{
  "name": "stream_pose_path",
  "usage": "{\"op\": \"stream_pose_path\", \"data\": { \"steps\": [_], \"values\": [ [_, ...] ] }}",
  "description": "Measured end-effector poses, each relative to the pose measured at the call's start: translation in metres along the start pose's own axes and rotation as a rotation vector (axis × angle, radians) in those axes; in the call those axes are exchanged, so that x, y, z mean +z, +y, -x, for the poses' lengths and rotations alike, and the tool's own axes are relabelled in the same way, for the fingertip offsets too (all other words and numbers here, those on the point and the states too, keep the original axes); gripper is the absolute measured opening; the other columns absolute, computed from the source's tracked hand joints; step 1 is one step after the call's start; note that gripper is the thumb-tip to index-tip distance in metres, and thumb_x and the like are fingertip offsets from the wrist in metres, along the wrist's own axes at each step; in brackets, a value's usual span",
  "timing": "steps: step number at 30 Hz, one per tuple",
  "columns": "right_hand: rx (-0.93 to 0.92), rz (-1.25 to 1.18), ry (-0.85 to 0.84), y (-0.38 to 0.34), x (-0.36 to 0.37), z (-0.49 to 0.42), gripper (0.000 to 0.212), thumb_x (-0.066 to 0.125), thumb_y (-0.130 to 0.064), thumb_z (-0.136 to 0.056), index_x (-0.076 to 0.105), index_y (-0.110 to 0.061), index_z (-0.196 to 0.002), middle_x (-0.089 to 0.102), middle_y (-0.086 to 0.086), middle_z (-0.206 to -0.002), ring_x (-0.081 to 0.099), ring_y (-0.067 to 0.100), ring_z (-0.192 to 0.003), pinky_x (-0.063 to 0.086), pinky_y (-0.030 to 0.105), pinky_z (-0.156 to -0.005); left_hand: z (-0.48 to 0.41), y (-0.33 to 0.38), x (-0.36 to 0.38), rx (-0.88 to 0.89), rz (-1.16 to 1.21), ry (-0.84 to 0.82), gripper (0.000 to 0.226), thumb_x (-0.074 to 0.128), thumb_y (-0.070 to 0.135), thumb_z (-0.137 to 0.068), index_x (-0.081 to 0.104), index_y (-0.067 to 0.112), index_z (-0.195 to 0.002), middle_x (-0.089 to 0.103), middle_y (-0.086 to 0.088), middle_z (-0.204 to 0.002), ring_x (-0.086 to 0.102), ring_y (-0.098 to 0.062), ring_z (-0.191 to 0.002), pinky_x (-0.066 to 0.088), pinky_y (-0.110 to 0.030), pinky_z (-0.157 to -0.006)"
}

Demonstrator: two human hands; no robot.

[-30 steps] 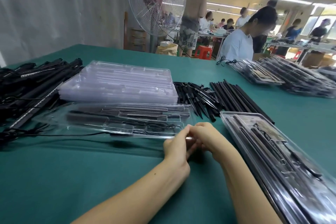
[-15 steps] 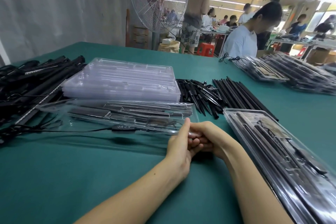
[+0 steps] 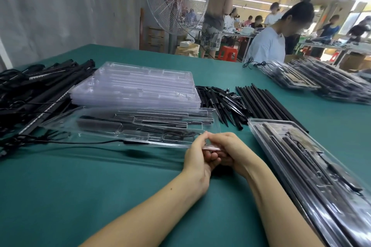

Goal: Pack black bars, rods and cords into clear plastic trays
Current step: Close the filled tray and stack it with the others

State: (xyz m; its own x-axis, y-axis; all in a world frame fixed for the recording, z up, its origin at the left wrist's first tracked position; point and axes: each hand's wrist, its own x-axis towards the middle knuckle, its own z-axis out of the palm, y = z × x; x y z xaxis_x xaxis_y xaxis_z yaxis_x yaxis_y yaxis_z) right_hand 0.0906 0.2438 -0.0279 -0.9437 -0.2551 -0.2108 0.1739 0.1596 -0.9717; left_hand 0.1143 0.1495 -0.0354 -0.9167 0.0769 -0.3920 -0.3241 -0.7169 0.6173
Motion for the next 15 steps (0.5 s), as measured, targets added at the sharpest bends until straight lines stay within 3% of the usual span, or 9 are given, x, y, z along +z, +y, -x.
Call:
{"op": "stream_pose_path", "data": {
  "steps": [5,9,12,15],
  "values": [
    [0.089,0.075,-0.078,-0.0008,-0.0027,-0.0016,0.049,0.048,-0.042,-0.092,0.060,-0.015,-0.052,0.050,0.000,-0.047,0.028,0.006,-0.032,0.015,0.012,-0.033,-0.0018,-0.0004,-0.0040,0.005,-0.037,-0.012,0.031,0.057,0.027,-0.090,0.056,0.007,-0.066,0.042,-0.007,-0.057,0.036,-0.005,-0.030,0.037,-0.014,-0.035],
    [0.028,-0.027,-0.077,0.0021,-0.0084,-0.0011,0.040,0.052,-0.033,-0.090,0.060,-0.012,-0.057,0.055,0.010,-0.055,0.038,0.013,-0.039,0.019,0.017,-0.036,-0.0006,-0.0022,-0.0027,0.002,-0.100,-0.055,0.027,0.056,0.030,-0.092,0.056,0.007,-0.078,0.039,-0.007,-0.061,0.033,-0.005,-0.033,0.033,-0.014,-0.035],
    [0.009,-0.083,-0.021,0.0022,-0.0070,-0.0009,0.035,0.053,-0.023,-0.091,0.058,-0.012,-0.059,0.055,0.004,-0.048,0.049,0.010,-0.038,0.030,0.013,-0.032,0.0003,-0.0010,-0.0017,0.001,-0.096,-0.052,0.027,0.057,0.029,-0.091,0.057,0.006,-0.076,0.042,-0.006,-0.053,0.035,-0.006,-0.032,0.032,-0.014,-0.034],
    [0.019,-0.079,0.005,-0.0025,-0.0045,0.0013,0.032,0.052,-0.019,-0.093,0.054,-0.011,-0.062,0.054,0.003,-0.045,0.049,0.008,-0.034,0.031,0.012,-0.030,0.0017,-0.0001,-0.0014,-0.006,-0.078,-0.043,0.028,0.057,0.029,-0.091,0.057,0.007,-0.073,0.042,-0.003,-0.045,0.035,-0.005,-0.030,0.032,-0.013,-0.033]
  ]
}}
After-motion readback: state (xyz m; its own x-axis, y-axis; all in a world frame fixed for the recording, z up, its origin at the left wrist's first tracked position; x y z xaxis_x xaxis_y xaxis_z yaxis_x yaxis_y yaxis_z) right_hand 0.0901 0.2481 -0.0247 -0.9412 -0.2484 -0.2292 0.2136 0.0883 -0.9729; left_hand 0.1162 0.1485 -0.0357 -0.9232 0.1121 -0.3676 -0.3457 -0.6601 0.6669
